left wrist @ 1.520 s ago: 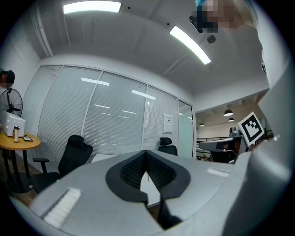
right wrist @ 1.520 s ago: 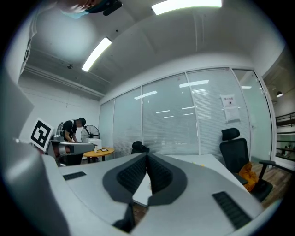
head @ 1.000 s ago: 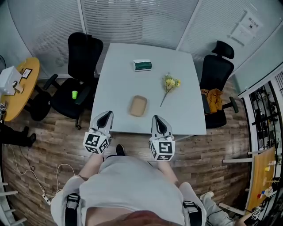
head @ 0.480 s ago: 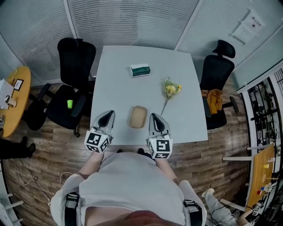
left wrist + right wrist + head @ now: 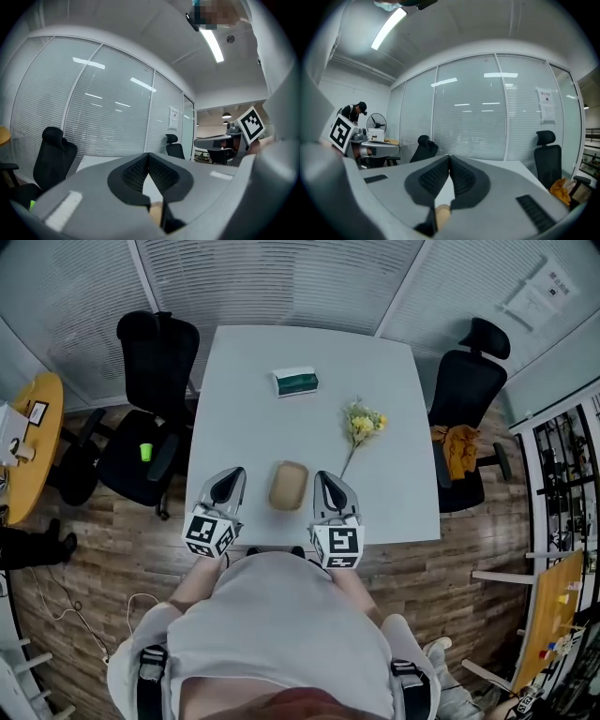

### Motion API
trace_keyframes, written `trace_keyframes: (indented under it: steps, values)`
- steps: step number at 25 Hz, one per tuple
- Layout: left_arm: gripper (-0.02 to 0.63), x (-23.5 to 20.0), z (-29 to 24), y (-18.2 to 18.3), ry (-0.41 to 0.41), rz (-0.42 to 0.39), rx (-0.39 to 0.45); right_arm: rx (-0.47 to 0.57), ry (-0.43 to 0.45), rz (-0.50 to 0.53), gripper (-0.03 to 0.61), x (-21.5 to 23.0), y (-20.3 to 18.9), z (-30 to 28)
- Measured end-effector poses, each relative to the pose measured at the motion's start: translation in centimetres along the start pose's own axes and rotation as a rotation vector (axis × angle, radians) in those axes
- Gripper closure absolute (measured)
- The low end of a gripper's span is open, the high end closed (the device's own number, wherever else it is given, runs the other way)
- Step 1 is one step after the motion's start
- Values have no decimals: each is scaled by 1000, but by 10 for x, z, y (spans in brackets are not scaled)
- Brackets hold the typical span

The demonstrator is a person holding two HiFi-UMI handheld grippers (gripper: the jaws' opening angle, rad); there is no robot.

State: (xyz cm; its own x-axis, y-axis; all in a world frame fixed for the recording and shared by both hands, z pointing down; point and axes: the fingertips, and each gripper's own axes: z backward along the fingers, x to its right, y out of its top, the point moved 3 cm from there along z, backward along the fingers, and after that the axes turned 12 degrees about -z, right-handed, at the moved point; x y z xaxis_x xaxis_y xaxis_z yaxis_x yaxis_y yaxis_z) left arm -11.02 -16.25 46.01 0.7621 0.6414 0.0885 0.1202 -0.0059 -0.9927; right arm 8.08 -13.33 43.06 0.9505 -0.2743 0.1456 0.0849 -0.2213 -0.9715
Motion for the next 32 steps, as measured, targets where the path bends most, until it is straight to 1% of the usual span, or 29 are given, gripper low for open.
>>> trace_keyframes:
  steps: [8, 18, 22, 28, 32]
  values:
    - [603, 3, 5, -15, 9, 36, -41, -56, 7, -25, 569, 2, -20, -2]
    - [603, 16, 15, -58, -14, 49, -141, -156, -6, -57, 569, 4, -65, 7]
    - [603, 19, 19, -71, -3, 76, -159, -199, -3, -58, 569, 4, -86, 10]
    - [603, 28, 21, -86, -22, 82, -185, -249, 0, -61, 569, 2, -108, 10]
    - [603, 33, 25, -98, -22, 109, -209, -271, 4, -63, 569, 3, -119, 10]
